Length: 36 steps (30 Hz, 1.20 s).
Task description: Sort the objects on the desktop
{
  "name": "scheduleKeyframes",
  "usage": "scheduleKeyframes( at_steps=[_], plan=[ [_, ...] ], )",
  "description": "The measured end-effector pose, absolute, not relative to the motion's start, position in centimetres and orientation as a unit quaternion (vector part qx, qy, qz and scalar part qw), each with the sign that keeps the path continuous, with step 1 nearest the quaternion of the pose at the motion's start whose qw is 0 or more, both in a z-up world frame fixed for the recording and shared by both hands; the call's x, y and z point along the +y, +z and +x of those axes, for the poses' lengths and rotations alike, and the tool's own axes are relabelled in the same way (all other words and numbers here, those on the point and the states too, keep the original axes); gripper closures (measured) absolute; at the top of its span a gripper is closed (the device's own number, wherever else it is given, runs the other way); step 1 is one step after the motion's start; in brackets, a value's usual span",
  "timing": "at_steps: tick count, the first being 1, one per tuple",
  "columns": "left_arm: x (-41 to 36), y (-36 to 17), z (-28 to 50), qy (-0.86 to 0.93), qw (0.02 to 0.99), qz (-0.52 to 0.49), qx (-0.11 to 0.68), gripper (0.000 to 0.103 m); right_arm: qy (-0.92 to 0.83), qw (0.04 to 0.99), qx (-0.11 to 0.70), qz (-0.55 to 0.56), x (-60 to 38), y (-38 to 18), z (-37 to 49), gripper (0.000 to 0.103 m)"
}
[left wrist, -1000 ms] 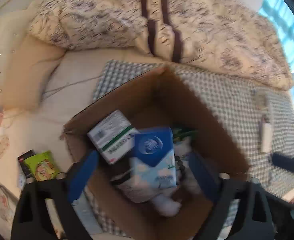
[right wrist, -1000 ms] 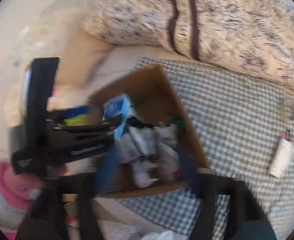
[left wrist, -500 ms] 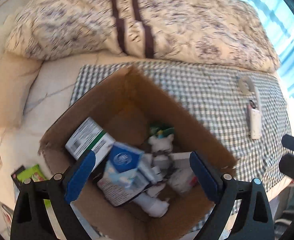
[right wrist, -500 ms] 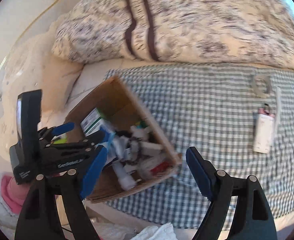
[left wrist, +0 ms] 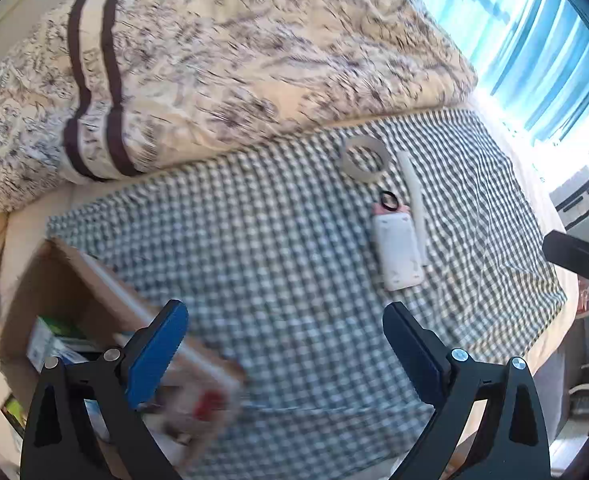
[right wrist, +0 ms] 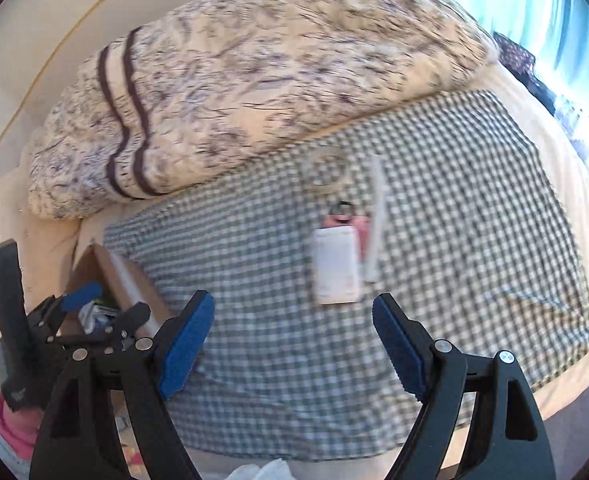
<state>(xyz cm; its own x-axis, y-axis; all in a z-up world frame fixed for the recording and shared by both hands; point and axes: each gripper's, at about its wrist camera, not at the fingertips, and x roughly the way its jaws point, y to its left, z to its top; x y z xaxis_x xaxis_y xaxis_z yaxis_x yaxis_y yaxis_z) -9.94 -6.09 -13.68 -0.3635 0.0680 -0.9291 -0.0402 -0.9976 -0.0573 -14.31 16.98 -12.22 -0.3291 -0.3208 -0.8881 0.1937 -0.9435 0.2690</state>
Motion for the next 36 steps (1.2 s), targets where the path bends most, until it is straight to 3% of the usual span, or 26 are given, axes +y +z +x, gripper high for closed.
scheduleKeyframes(
  at_steps=[13,24,36],
  plan=[
    [5.0,-23.2,-15.3,0.797,-0.032,-0.591,-0.12,0.003,-0.791,0.229,0.02,0.568,24.0,-17.0,-24.2,0.022],
    [8.0,-29.2,-17.8,0.796,-0.019,-0.599,-0.091,0.003,-0.769,0.245,0.012,0.591,22.5,-26.2,-31.0,0.022],
    [8.1,-32.9,-19.3,0.785,-0.019,-0.612,-0.09,0.002,-0.757,0.235,0.036,0.609,19.6,-32.4,-34.8,0.022]
  ],
)
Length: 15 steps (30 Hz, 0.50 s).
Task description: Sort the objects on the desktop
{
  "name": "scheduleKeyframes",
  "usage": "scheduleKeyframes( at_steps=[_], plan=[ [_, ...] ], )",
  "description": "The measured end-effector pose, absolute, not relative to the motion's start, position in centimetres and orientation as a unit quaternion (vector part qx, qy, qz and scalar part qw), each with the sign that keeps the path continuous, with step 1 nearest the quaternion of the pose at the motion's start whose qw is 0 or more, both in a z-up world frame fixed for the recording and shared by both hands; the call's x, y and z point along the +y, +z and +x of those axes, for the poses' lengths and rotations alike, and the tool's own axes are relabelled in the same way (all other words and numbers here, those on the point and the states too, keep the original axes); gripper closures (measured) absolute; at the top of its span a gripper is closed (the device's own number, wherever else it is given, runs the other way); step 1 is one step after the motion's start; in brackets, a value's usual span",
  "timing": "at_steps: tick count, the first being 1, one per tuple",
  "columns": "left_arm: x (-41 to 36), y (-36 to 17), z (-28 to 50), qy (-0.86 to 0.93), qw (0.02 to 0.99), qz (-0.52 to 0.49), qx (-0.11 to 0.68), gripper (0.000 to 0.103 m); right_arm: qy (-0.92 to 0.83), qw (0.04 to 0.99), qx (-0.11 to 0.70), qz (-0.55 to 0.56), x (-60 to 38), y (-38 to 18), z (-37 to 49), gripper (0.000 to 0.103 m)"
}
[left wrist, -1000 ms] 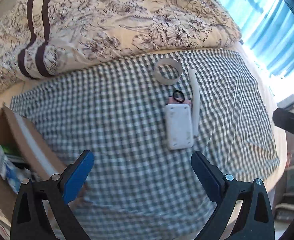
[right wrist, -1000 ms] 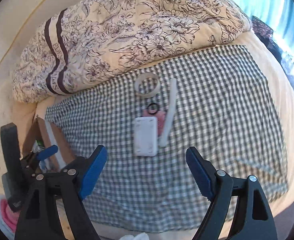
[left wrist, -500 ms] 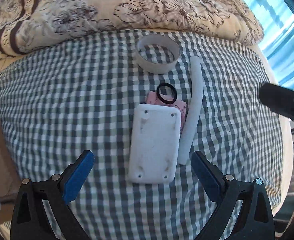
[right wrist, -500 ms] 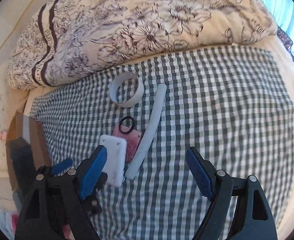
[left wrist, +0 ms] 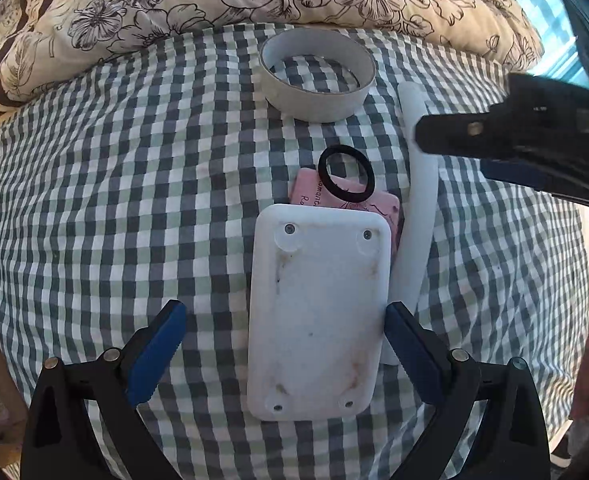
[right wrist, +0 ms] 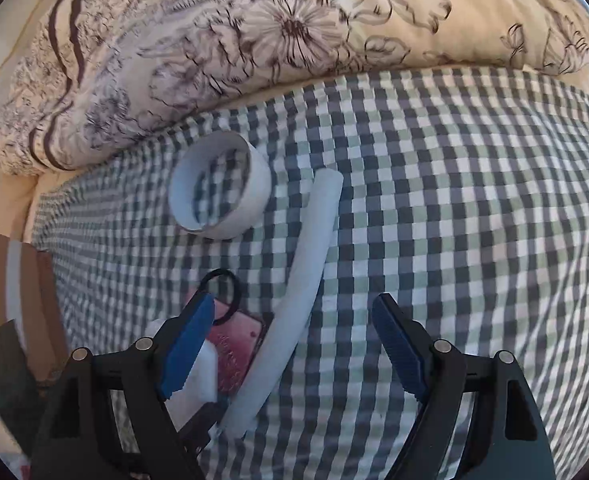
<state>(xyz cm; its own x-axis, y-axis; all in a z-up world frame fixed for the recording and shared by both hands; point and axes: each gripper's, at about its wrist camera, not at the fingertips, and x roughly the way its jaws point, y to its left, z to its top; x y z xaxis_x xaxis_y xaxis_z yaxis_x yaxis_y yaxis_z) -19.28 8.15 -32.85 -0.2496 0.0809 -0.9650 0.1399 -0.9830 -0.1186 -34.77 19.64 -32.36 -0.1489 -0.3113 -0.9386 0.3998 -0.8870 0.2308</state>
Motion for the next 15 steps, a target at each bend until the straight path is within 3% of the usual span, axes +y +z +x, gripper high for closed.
scheduleKeyframes(
  at_steps=[2,4,7,9,10,14,15],
  plan=[
    [8.4,-33.4,-19.5,-0.783,0.02,0.615,0.09,0.002,-0.753,0.229,0.043,0.616,19.3,-33.4,-35.1,0.027],
    [8.5,-33.9,-19.6,-0.783,0.021,0.616,0.088,0.002,-0.748,0.222,0.049,0.624,19.0,-34.5,-35.4,0.042],
    [8.7,-34.4,-19.8,-0.789,0.027,0.61,0.073,0.002,-0.749,0.215,0.05,0.624,19.0,-35.3,-35.7,0.043],
    [9.0,-34.3,-19.6,-0.794,0.019,0.603,0.073,0.011,-0.751,0.211,0.055,0.623,19.0,-35.5,-35.6,0.046],
    [9.2,-34.0,-19.4,-0.799,0.0,0.596,0.081,0.032,-0.752,0.208,0.064,0.622,18.9,-35.5,-35.5,0.048],
    [10.0,-33.7,-19.3,-0.798,-0.006,0.598,0.074,0.037,-0.751,0.215,0.041,0.623,20.0,-35.2,-35.8,0.079],
    [9.9,-33.6,-19.2,-0.797,-0.004,0.598,0.082,0.037,-0.749,0.219,0.033,0.625,20.3,-35.0,-35.9,0.082]
  ],
)
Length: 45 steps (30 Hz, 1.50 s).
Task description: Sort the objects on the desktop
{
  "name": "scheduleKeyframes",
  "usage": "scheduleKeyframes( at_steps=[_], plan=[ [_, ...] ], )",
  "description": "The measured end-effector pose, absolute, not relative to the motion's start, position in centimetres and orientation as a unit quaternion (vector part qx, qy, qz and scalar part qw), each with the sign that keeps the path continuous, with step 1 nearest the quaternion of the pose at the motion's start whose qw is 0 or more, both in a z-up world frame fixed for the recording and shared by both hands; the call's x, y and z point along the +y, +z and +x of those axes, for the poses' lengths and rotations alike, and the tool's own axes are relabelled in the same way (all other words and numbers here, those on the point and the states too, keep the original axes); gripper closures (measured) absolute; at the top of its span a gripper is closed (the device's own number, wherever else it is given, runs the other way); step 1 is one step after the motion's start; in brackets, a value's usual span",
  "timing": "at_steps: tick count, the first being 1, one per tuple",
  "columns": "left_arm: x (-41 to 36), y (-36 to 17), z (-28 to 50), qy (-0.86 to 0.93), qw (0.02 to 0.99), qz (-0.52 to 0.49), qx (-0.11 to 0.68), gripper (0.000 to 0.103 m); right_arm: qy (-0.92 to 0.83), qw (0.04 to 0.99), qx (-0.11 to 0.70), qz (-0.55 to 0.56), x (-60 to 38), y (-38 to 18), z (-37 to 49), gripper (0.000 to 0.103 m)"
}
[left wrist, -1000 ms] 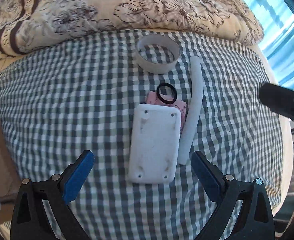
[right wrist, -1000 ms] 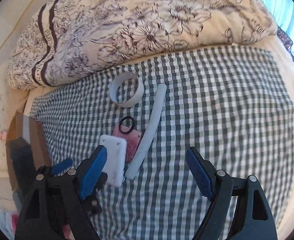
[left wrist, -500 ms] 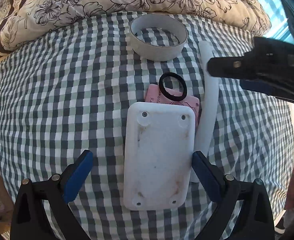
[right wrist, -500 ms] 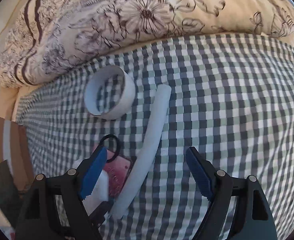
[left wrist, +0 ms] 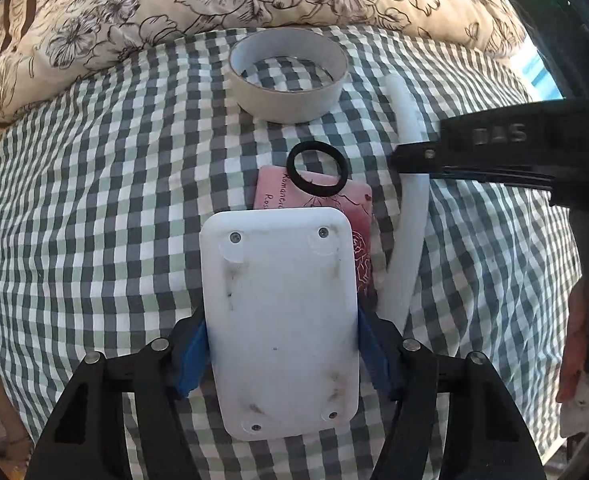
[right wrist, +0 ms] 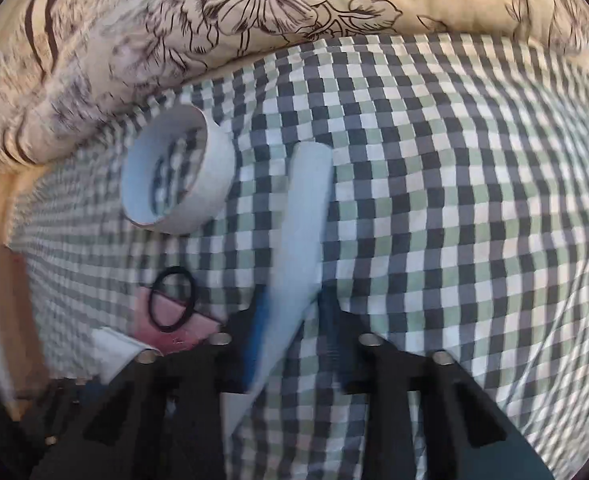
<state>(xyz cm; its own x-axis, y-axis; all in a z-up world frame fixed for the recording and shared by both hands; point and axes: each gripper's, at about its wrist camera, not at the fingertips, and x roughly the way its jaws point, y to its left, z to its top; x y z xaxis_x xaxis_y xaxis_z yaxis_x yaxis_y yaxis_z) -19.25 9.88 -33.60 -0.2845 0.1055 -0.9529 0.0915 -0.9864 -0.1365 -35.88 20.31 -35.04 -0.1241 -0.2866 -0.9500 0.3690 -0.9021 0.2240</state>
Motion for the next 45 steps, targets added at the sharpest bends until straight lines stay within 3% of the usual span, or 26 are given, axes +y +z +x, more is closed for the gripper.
scheduleKeyframes(
  at_steps=[12,23,34,42,43,44,45],
  plan=[
    [6.6,-29.9,-18.2,0.798,-0.011,-0.596,-0.088,0.037,-0.767,0.229,0.028,0.6,21.0,-29.9,-34.2,0.087],
    [3.6,-21.3,-16.2,0.822,-0.04,-0.559,-0.099,0.037,-0.795,0.263,0.041,0.545,18.7,-20.3,-30.4,0.087],
    [-6.0,-11.9,-9.6,0.846,-0.078,-0.516,-0.109,0.037,-0.82,0.341,0.067,0.455,10.3,-6.7,-22.6,0.087],
    [-15.7,-7.8,-4.7,0.861,-0.078,-0.492,-0.101,0.037,-0.826,0.372,0.053,0.421,3.0,-0.9,-14.5,0.092],
    [-16.7,-7.6,-4.3,0.863,-0.075,-0.491,-0.099,0.037,-0.827,0.37,0.05,0.42,2.2,-0.7,-13.6,0.09],
    [-17.9,-7.3,-3.8,0.865,-0.075,-0.488,-0.093,0.037,-0.828,0.367,0.047,0.42,1.7,-0.6,-12.9,0.076],
    [-18.8,-7.0,-3.4,0.866,-0.076,-0.486,-0.09,0.037,-0.83,0.365,0.04,0.419,1.3,-0.6,-12.3,0.048]
  ],
)
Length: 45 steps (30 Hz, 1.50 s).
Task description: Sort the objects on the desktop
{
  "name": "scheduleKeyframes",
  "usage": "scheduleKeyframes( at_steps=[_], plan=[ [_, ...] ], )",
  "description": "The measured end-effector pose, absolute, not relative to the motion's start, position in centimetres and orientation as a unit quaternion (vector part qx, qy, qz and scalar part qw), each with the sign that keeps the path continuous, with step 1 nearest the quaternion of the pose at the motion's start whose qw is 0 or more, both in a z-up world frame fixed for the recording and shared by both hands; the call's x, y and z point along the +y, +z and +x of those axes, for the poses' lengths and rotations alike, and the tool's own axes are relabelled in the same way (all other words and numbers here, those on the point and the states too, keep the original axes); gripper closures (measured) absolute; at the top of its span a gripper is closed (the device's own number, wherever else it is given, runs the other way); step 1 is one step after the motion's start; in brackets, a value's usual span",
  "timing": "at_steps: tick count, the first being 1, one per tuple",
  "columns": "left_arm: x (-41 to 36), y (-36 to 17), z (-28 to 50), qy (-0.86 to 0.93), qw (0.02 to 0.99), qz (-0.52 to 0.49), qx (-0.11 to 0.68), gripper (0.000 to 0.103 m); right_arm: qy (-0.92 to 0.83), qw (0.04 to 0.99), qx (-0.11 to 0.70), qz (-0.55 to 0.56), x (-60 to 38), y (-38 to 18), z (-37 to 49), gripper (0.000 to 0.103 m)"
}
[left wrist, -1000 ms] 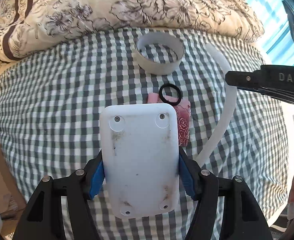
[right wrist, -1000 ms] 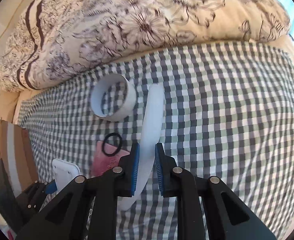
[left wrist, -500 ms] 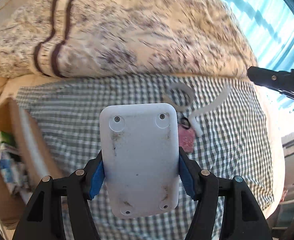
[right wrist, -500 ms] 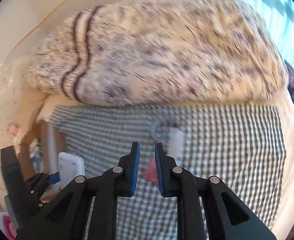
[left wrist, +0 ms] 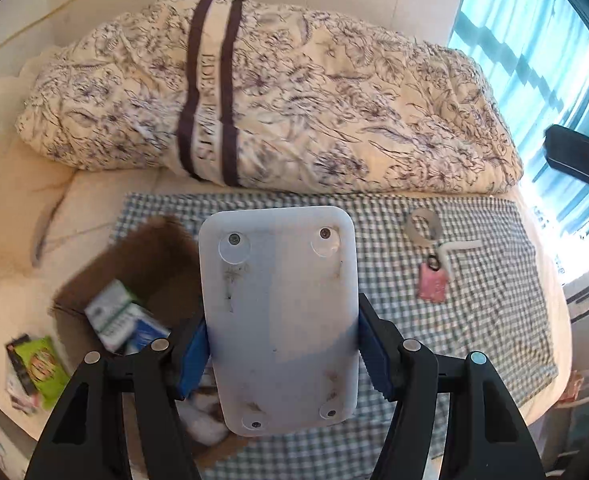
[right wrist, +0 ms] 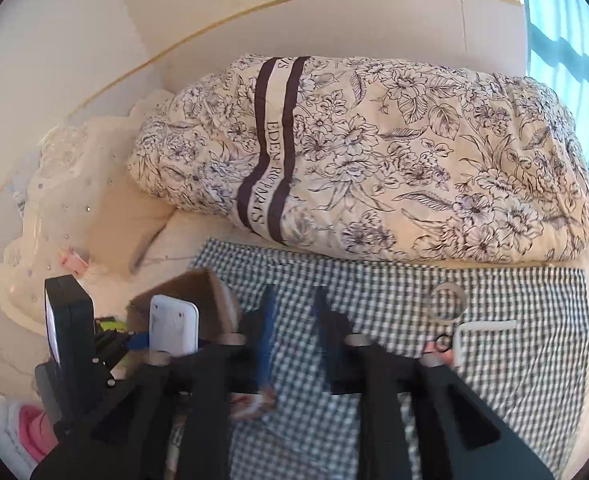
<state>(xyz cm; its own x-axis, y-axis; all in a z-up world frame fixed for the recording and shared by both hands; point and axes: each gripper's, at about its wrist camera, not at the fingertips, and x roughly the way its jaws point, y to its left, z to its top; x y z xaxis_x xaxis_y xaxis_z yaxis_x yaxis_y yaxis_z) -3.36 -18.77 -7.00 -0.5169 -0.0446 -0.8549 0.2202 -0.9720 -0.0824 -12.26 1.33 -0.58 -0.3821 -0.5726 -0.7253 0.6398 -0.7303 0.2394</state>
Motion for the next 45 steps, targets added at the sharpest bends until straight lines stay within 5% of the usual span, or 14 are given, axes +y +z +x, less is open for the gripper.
scheduleKeyframes(
  at_steps=[2,8,11,24,30,40,42,45],
  plan=[
    [-20.8,-6.8,-2.4,-0.867,0.078,0.484,0.09,0.037,-0.835,0.356,0.024,0.419,0.8,-0.9,-10.9,0.024],
    [-25.5,-9.2,-0.2,-0.85,0.097,0.511,0.085,0.034,-0.812,0.369,0.005,0.453,-2.0,-4.3,-7.8,0.02],
    [-26.8,-10.9,0.0,-0.84,0.116,0.526,0.066,0.011,-0.818,0.341,-0.016,0.463,-2.4,-7.2,-7.1,0.018],
    [-22.4,-11.8,-2.5,-0.84,0.082,0.535,0.033,0.011,-0.827,0.132,-0.011,0.547,8.0,-15.2,-9.6,0.009],
    [-15.8,-12.8,-6.0,-0.84,0.056,0.538,0.026,0.01,-0.804,0.069,0.061,0.587,16.0,-21.7,-12.7,0.009],
    [-3.0,-19.9,-11.3,-0.812,0.072,0.577,0.042,0.01,-0.777,0.091,0.177,0.597,22.0,-34.4,-17.3,0.009],
    [-1.1,-21.1,-11.7,-0.808,0.074,0.583,0.046,0.01,-0.777,0.108,0.16,0.599,23.4,-36.0,-17.5,0.0],
    [1.5,-23.0,-12.6,-0.798,0.074,0.596,0.04,0.01,-0.809,0.136,0.122,0.559,25.4,-36.1,-16.8,0.0]
  ],
)
